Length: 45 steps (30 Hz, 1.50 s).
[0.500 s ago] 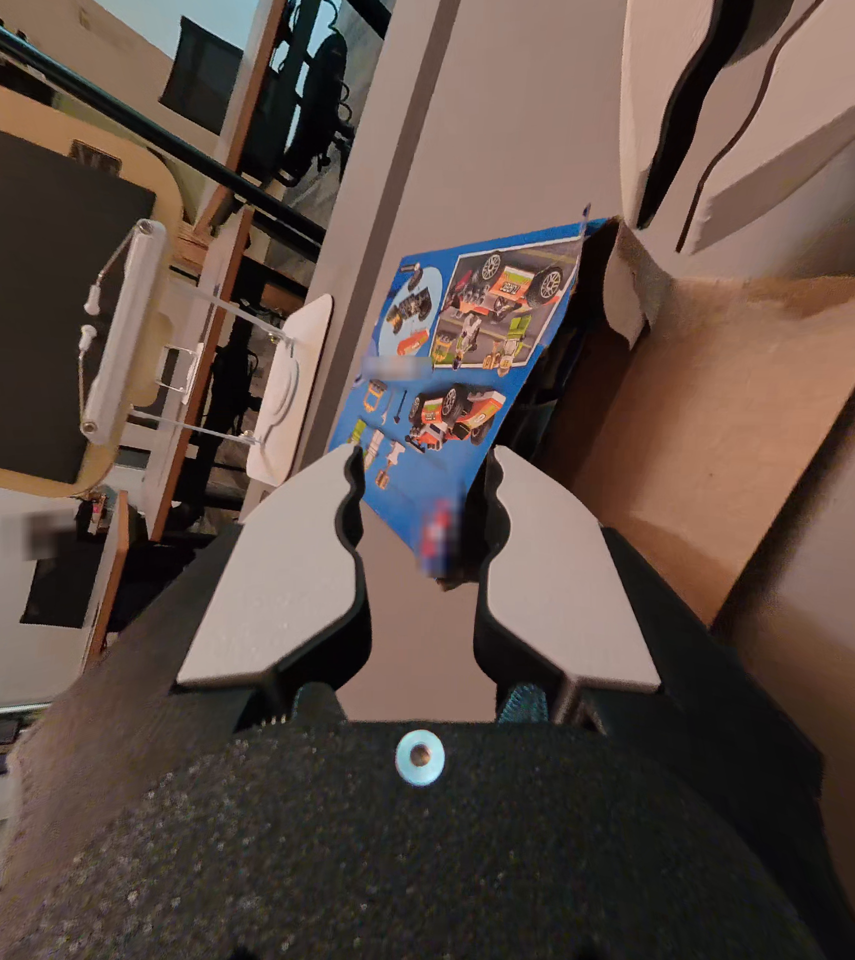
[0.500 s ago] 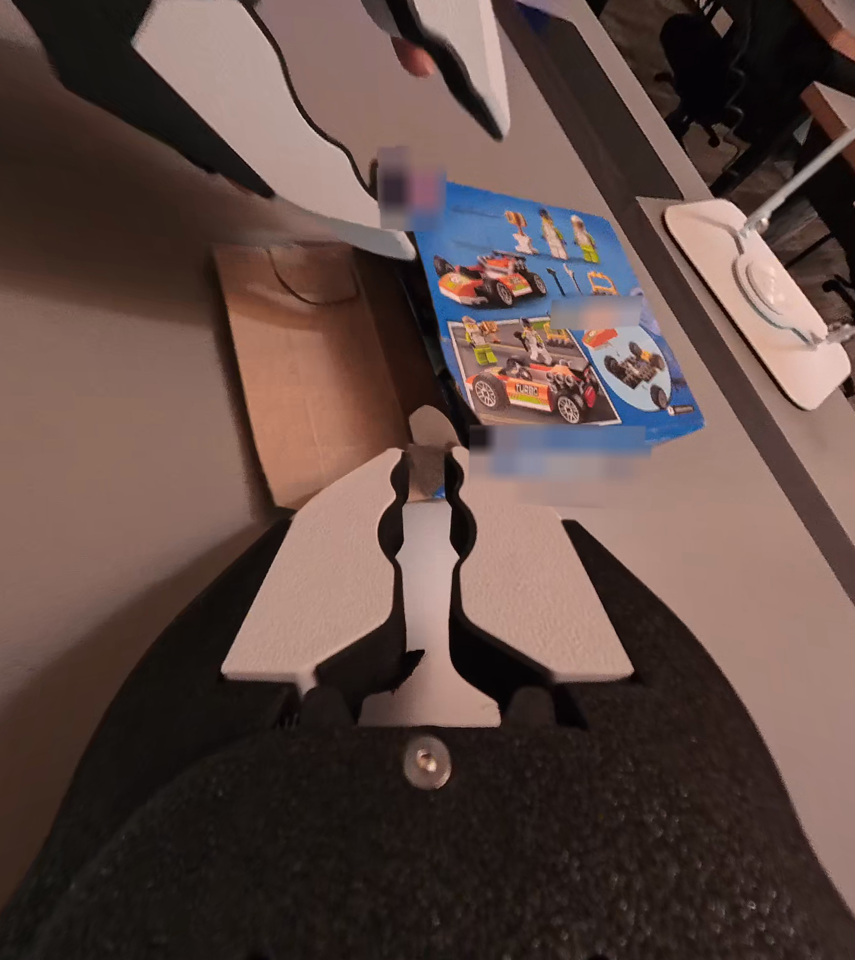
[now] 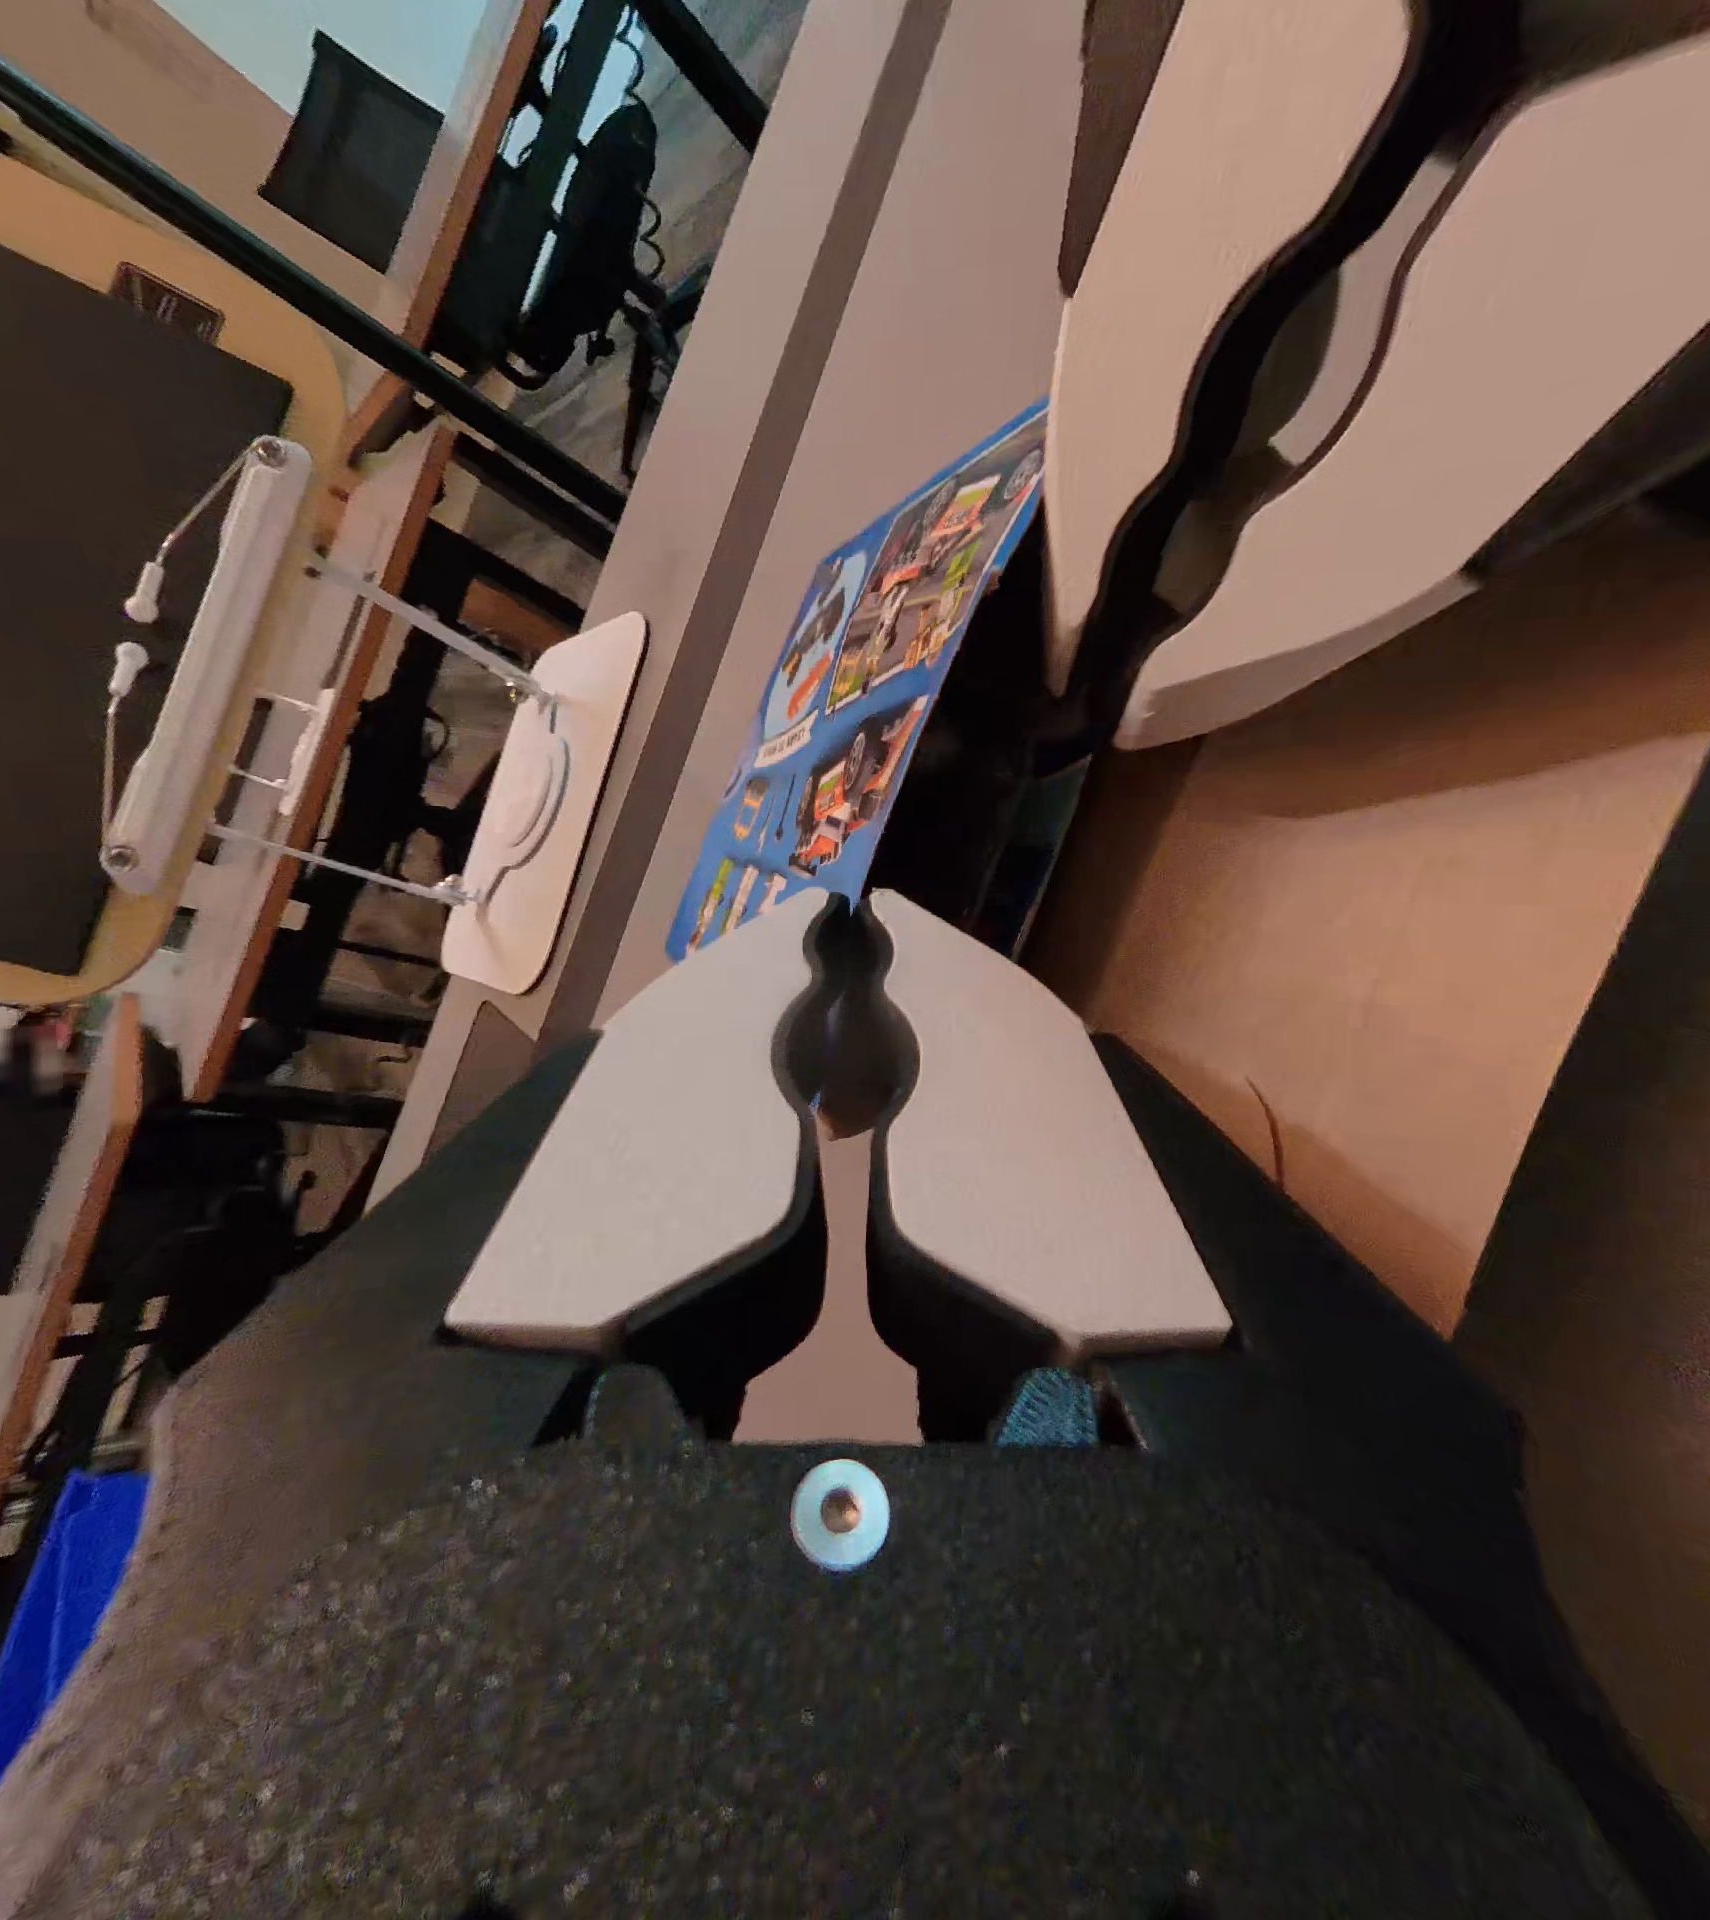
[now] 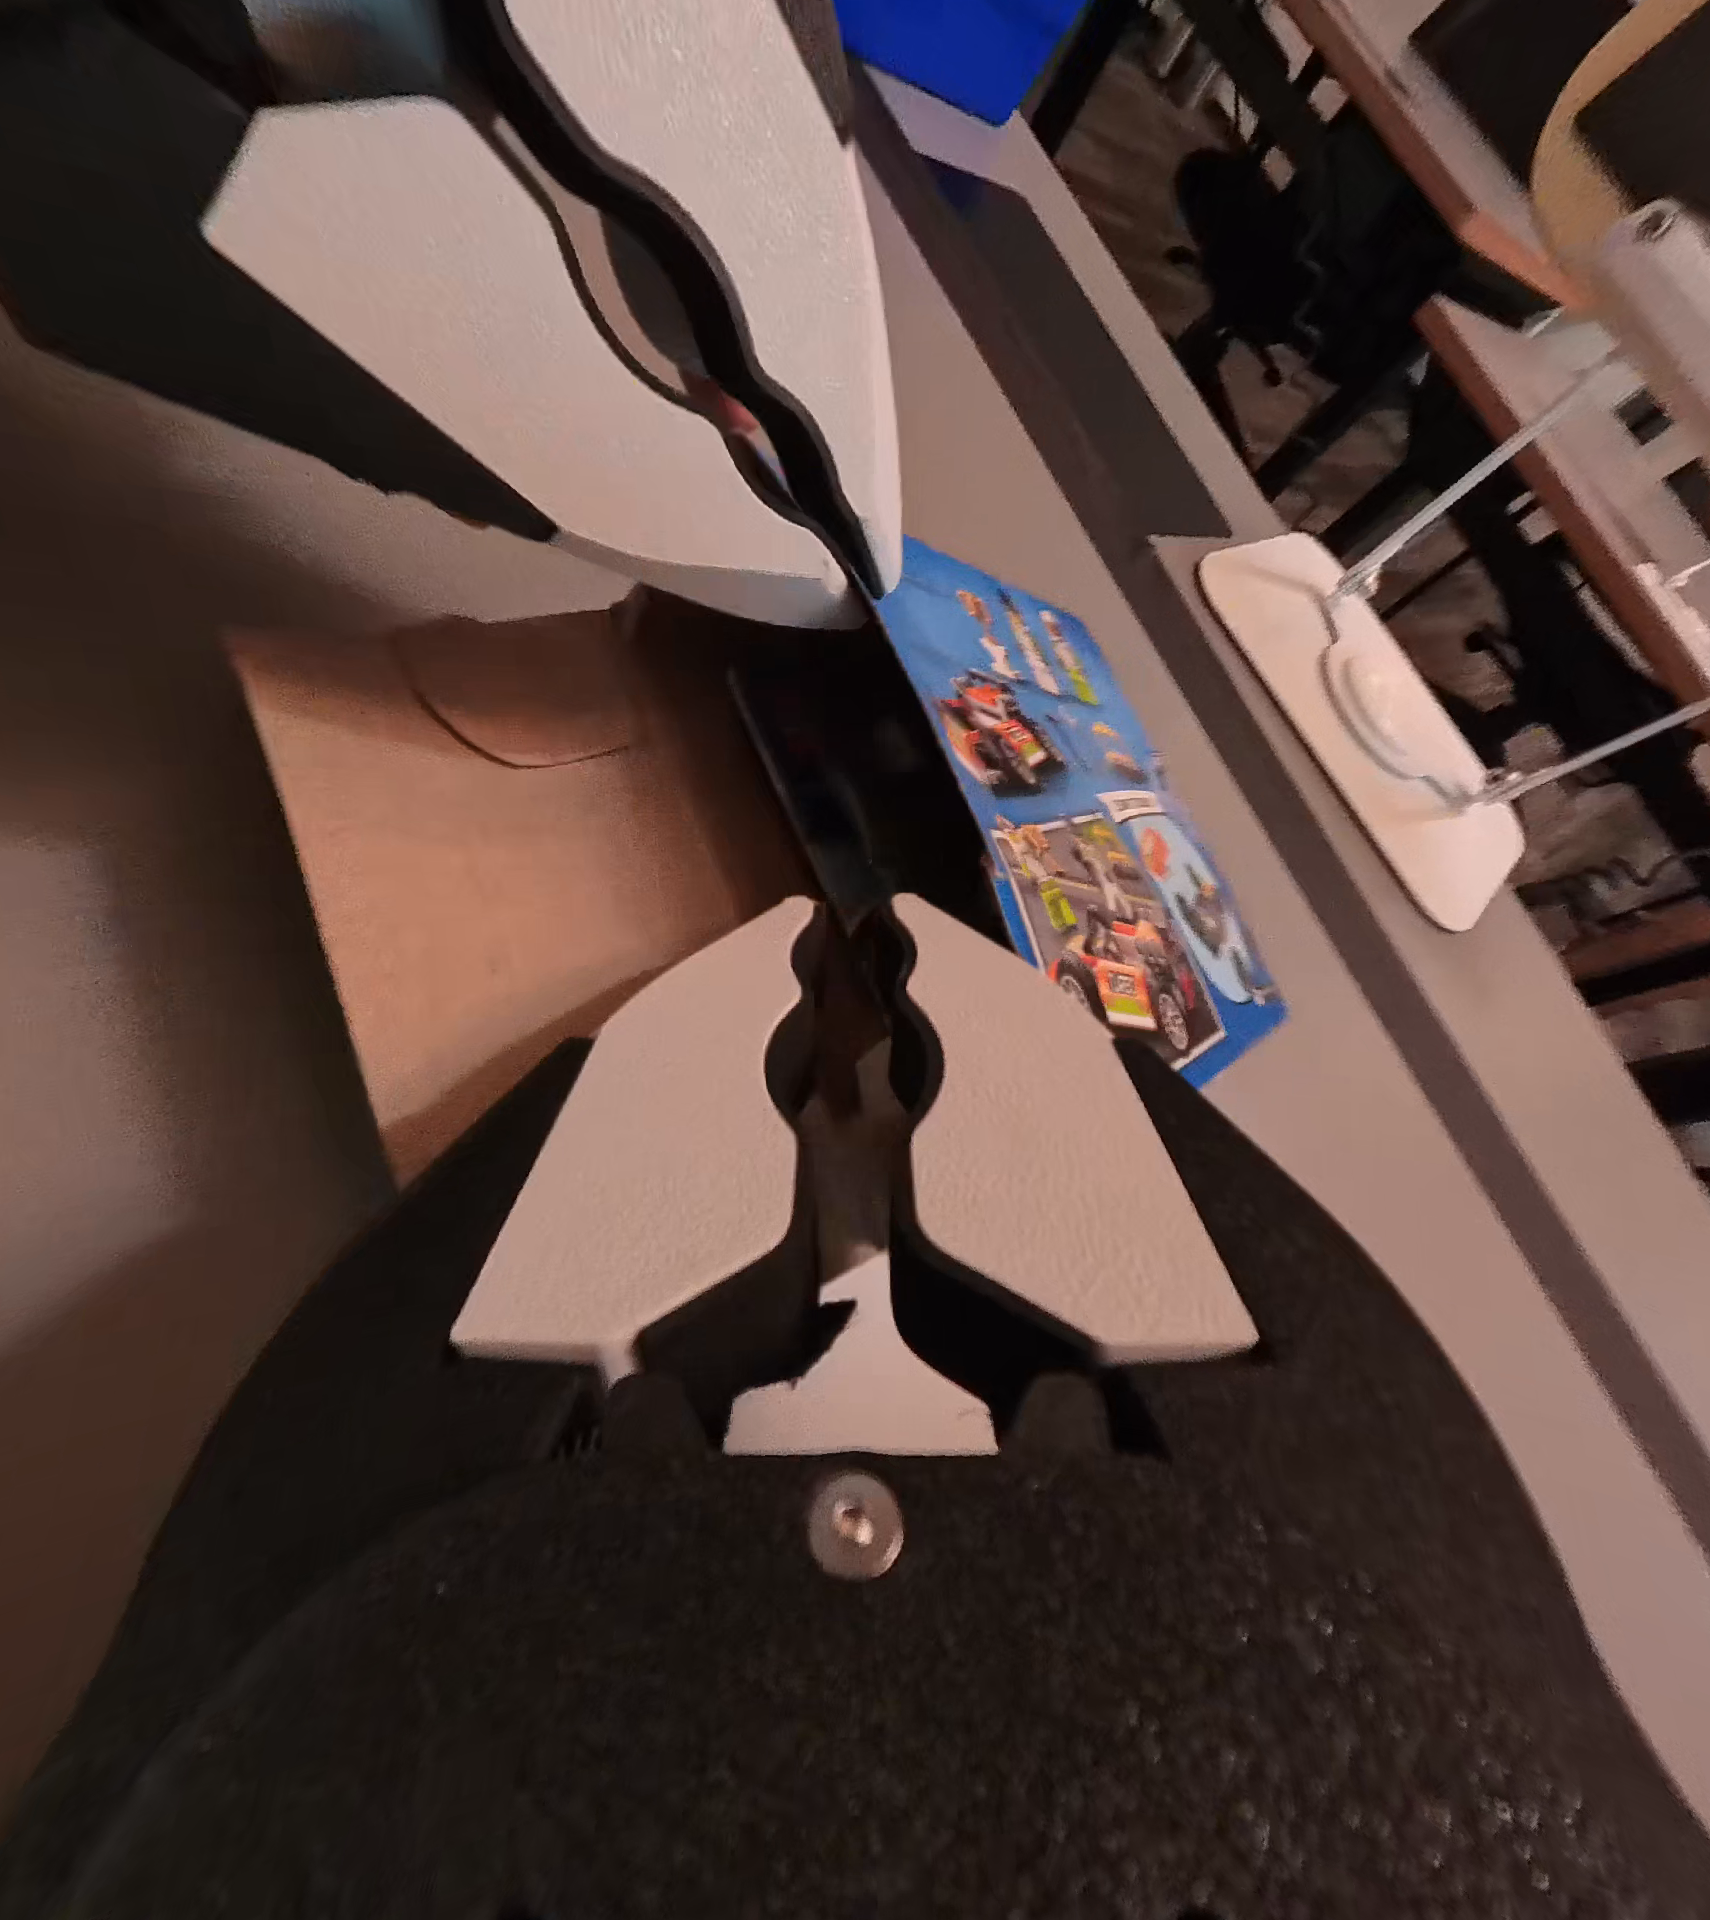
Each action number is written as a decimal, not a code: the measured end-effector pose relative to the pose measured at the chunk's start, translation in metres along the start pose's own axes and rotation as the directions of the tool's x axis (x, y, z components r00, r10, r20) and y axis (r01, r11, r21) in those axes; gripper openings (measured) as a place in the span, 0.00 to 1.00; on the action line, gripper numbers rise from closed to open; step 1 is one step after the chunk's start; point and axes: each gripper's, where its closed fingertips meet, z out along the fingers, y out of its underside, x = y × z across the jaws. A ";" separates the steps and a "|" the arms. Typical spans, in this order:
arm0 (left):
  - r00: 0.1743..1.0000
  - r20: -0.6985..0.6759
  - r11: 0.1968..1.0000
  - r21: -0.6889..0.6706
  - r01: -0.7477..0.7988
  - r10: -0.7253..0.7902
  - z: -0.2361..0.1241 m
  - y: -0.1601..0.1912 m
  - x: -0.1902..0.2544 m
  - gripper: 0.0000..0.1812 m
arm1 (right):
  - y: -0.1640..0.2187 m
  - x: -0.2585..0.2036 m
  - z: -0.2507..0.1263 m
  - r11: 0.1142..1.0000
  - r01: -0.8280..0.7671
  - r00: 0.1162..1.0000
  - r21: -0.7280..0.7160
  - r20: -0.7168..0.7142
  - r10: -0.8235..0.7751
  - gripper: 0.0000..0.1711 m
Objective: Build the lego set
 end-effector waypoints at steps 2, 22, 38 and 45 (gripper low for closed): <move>1.000 -0.026 1.000 -0.002 0.008 -0.008 -0.001 -0.004 -0.004 0.01 | -0.005 0.012 0.000 0.999 0.051 0.998 0.001 -0.044 -0.051 0.05; 0.976 -0.203 0.988 0.118 0.101 -0.076 -0.006 -0.027 0.006 0.01 | -0.009 0.019 0.028 0.670 0.690 0.673 -0.273 -0.100 -0.733 0.00; 0.972 -0.186 0.989 0.025 0.149 -0.141 0.004 -0.019 0.005 0.01 | -0.003 0.004 -0.017 0.701 0.686 0.685 -0.194 -0.154 -0.713 0.00; 0.980 -0.169 0.993 -0.076 0.092 -0.103 0.021 -0.018 0.020 0.01 | -0.004 -0.024 -0.032 0.738 0.653 0.719 -0.169 -0.168 -0.674 0.00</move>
